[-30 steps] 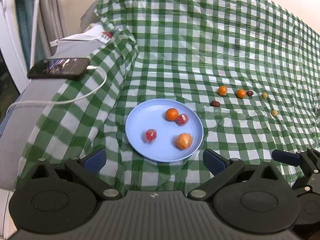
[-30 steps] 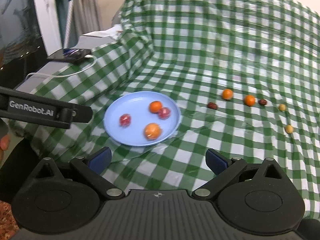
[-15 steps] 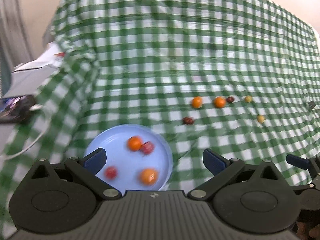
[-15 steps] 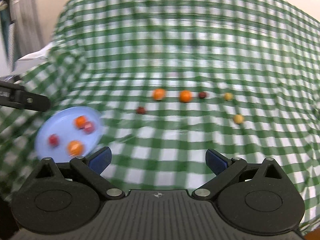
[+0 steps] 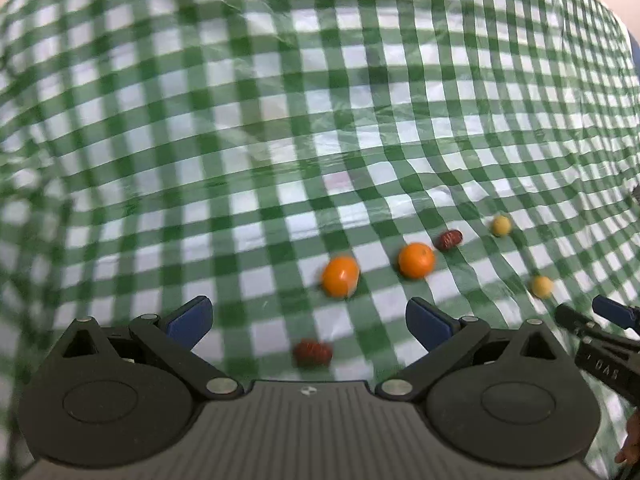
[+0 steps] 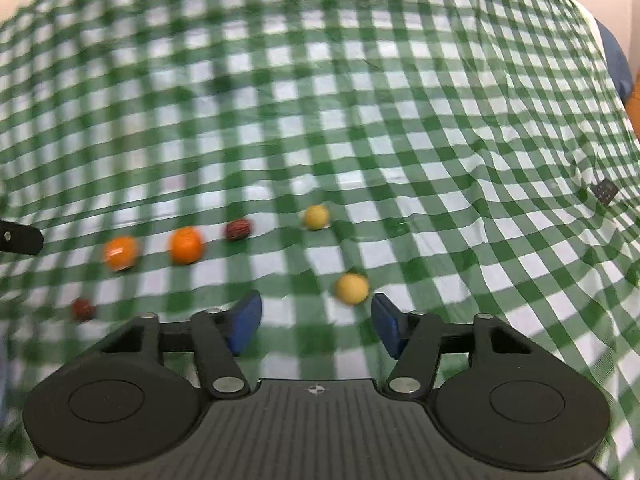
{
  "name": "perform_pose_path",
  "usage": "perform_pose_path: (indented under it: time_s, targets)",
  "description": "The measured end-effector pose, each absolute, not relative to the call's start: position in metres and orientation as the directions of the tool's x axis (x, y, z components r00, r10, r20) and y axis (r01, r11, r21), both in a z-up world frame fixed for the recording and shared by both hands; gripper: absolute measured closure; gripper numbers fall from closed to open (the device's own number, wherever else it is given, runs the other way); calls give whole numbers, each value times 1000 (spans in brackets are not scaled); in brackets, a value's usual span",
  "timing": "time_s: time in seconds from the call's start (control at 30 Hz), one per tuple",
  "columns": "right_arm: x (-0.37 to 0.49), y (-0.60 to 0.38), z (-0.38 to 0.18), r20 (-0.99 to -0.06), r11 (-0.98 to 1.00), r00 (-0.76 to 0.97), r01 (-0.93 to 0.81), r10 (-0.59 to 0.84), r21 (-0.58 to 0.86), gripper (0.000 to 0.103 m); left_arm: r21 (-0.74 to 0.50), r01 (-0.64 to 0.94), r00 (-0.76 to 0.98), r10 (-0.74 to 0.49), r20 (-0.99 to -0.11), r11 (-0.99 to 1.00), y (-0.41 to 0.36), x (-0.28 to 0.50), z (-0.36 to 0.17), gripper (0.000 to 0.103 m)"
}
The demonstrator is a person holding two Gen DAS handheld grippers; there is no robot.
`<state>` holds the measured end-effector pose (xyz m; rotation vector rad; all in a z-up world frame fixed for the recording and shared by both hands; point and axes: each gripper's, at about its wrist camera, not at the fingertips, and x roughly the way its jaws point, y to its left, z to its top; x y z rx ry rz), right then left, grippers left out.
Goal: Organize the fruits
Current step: 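Grasp an orange with the left tool while the right tool grasps a yellow fruit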
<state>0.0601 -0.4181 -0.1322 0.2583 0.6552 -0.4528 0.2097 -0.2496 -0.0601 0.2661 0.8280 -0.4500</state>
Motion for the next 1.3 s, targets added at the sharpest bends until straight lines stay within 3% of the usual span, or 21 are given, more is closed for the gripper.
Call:
perform_pose_path:
  time_s: [0.07,0.13,0.37,0.4,0.43,0.47,0.5,0.7,0.93,1.3]
  targets:
    - [76,-431,-148,-653,863,678,499,-337,73,53,68,489,587,-271,-763,870,-266,226,-76,0]
    - [88,-442,-162,-674,854,658,514,-336,76,61,73,496,570,-260,-780,865,-278,240,-94,0]
    - [100,-460,-194,-686,837,633,544,-359,64,64,84,518,514,-232,-826,851,-298,277,-134,1]
    - [100,-458,-196,-675,839,638,542,-370,53,70,79,521,510,-235,-828,850,-298,279,-136,4]
    - [101,-457,-195,-668,844,643,535,-375,41,75,76,525,504,-238,-830,848,-299,281,-137,25]
    - [100,-455,-196,-663,847,645,531,-380,32,76,70,534,489,-240,-839,843,-299,283,-138,55]
    - [99,-453,-194,-660,845,648,533,-380,37,76,39,556,447,-259,-856,830,-299,285,-139,68]
    - [87,-459,-172,-621,820,661,570,-421,50,76,52,555,483,-271,-832,830,-284,268,-115,67]
    - [49,-443,-116,-555,857,736,509,-386,78,76,27,474,549,-272,-791,880,-224,217,-43,67]
    - [-36,-315,-57,-577,967,816,174,-36,186,75,25,327,562,-173,-809,945,-98,87,16,67]
